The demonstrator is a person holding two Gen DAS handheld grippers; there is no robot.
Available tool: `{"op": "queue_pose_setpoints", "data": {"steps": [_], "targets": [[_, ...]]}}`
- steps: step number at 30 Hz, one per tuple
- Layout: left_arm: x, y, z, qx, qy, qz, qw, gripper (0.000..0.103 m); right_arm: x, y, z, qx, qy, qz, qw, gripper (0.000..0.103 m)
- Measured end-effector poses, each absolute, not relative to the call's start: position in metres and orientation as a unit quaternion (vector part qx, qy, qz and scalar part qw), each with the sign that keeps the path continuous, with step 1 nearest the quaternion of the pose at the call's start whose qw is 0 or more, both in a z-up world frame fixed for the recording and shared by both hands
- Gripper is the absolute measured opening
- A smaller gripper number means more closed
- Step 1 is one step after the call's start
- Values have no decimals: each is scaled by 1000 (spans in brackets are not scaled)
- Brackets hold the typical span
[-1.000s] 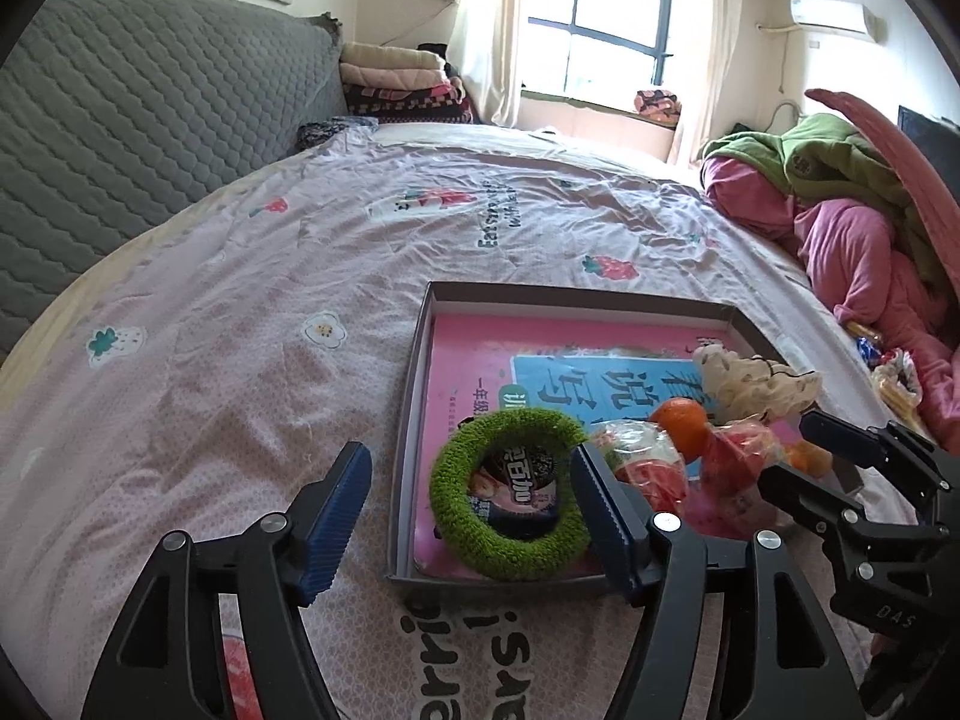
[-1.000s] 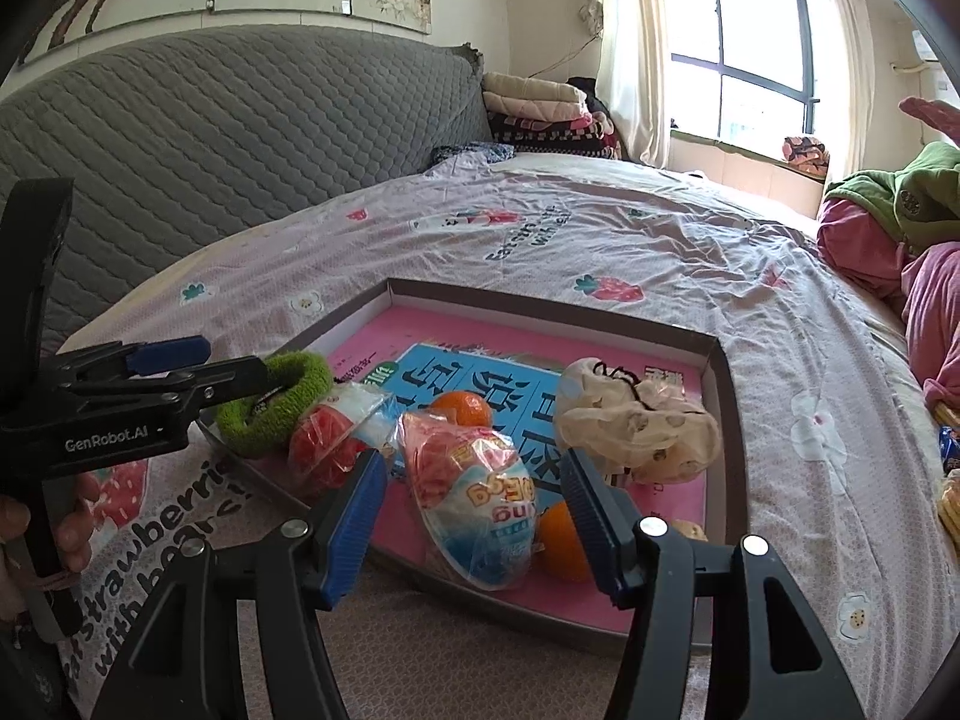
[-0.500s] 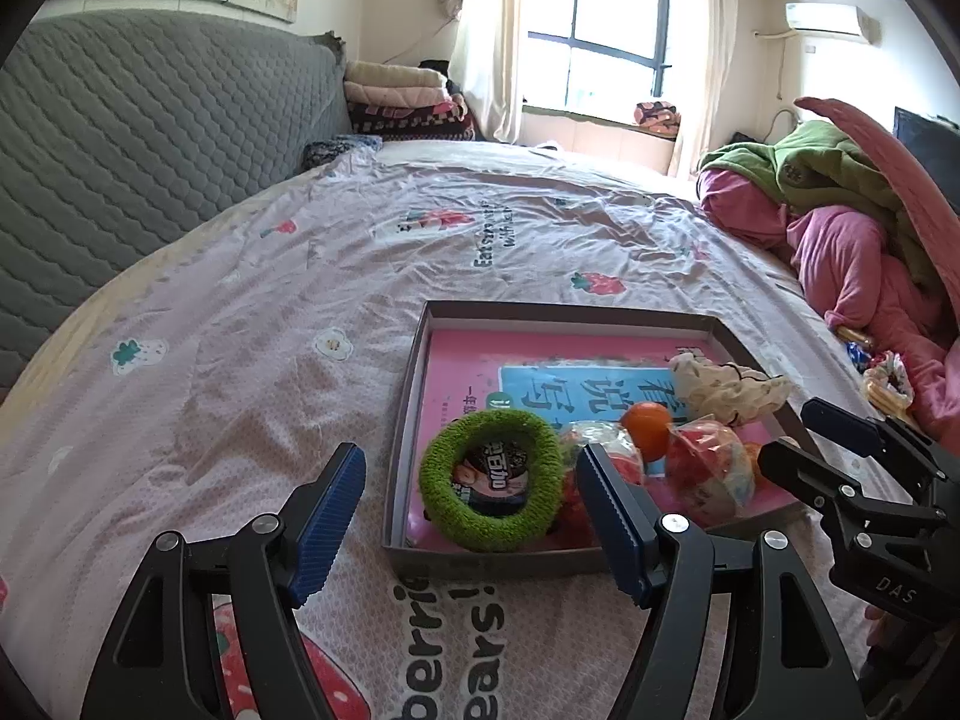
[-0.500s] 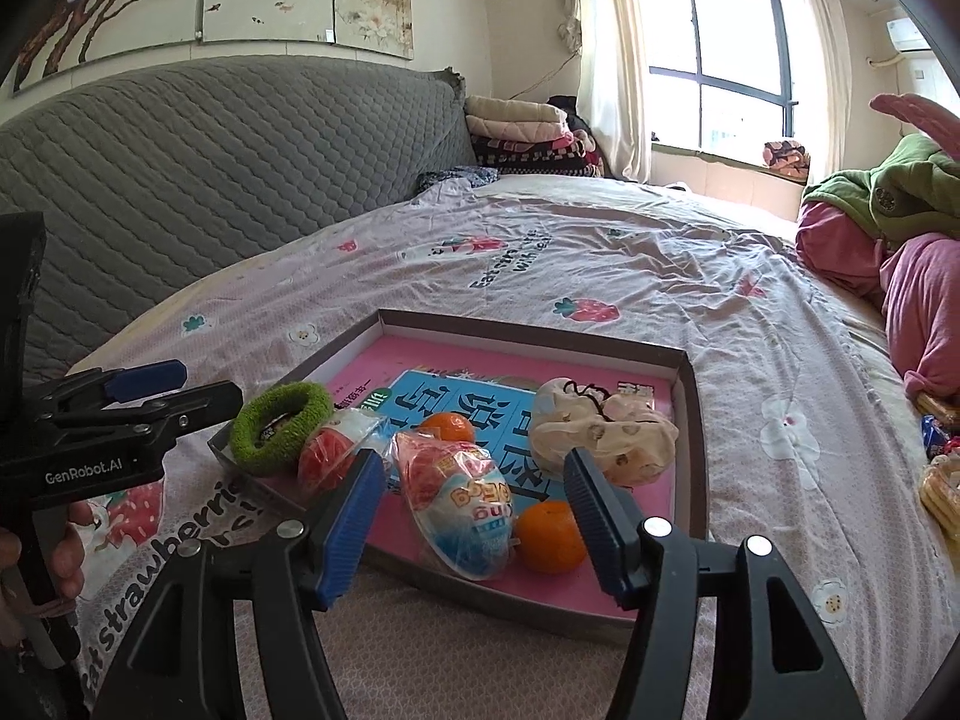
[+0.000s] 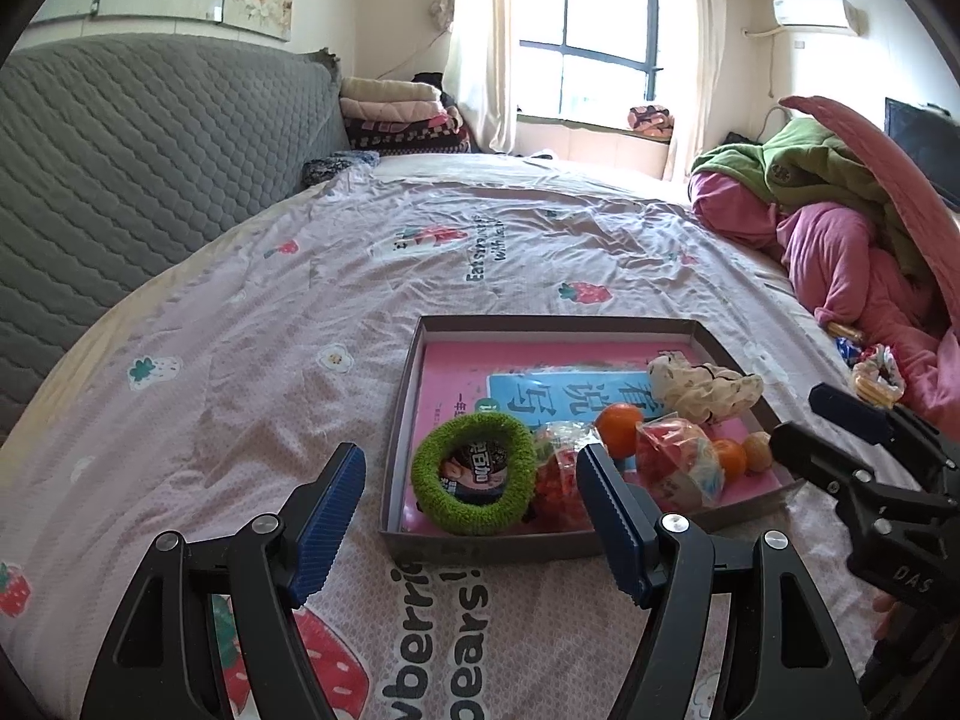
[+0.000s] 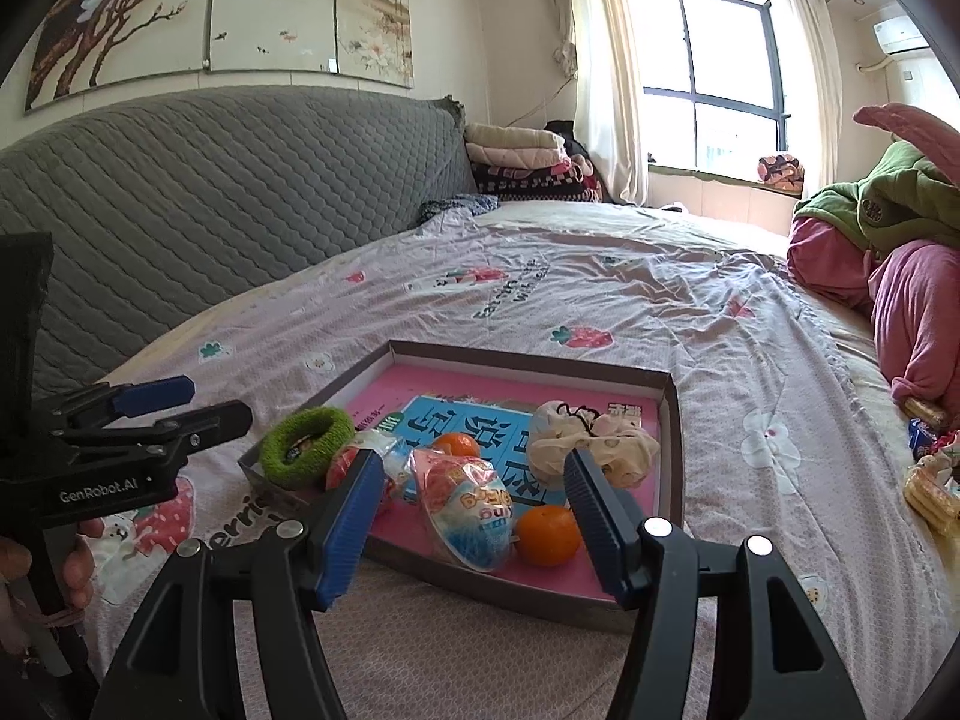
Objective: Organize objects
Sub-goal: 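Withdraw both tools from the tray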
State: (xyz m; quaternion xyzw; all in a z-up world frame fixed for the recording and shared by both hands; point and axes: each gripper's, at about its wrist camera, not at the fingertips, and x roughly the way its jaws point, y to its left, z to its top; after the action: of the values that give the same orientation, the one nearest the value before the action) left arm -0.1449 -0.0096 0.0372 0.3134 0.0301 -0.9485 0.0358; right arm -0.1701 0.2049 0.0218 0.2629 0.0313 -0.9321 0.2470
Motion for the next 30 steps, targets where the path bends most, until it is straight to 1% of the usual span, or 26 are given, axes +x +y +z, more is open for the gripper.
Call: {"op": "queue_pose_setpoints", "data": {"steps": [9, 19, 22, 26, 30], "targets": [[-130, -3, 47, 305, 23, -952, 35, 74, -152, 216, 36, 241, 17, -938, 248, 62], [-106, 10, 45, 298, 27, -954, 22, 75, -125, 218, 31, 241, 3, -941, 239, 63], [-97, 13, 37, 301, 23, -953, 20, 75, -121, 215, 25, 247, 9, -942, 229, 63], [-90, 15, 23, 314, 26, -949, 16, 76, -112, 215, 11, 266, -3, -938, 223, 63], [-85, 15, 11, 321, 31, -946, 17, 77, -103, 211, -5, 279, 24, -938, 204, 63]]}}
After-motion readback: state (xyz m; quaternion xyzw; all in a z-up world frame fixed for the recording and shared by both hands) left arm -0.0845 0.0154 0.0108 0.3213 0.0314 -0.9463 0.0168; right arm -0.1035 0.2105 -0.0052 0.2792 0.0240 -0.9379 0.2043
